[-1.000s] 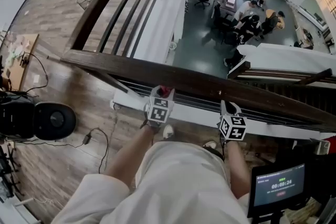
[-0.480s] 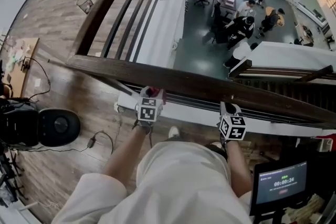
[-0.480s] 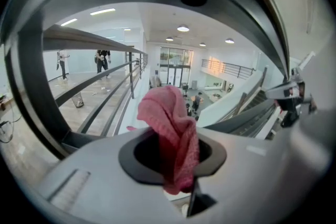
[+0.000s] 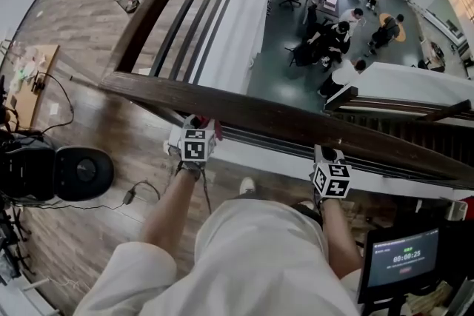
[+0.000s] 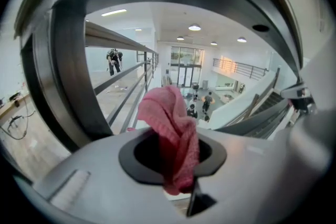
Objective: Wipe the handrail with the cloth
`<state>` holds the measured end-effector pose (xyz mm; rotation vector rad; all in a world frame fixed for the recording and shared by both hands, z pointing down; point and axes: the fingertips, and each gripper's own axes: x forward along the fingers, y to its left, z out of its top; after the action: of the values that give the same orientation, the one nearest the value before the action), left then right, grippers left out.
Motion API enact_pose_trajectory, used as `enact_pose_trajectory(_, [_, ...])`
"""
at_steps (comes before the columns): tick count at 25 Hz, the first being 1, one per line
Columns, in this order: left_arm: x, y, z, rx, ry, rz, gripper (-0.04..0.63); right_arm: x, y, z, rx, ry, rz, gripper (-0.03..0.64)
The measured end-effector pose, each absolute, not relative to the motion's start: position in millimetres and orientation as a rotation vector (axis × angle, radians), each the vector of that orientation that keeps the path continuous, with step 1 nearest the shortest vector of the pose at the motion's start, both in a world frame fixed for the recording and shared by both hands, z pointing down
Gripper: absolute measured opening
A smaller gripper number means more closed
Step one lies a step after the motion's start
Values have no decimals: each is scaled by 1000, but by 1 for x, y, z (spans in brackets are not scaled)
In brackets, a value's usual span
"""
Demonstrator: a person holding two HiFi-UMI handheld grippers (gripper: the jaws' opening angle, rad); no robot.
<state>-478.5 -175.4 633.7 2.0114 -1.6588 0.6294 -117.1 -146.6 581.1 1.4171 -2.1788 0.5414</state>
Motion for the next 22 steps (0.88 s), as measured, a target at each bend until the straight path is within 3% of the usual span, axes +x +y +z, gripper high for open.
enact_pose_trajectory(6, [-508,-174,624,1940,-1686,700,93,-114,-144,577,1405,-2179,531,3])
enact_pose_trajectory(14, [-525,-170,636,1941,-1824,1023,94,-109,-140,579,1392,-2180,528,3])
enact_pose_trajectory(22, [-502,-162,634,1923,-1854,825,86,-107,-136,581,1377,-2203,534,3])
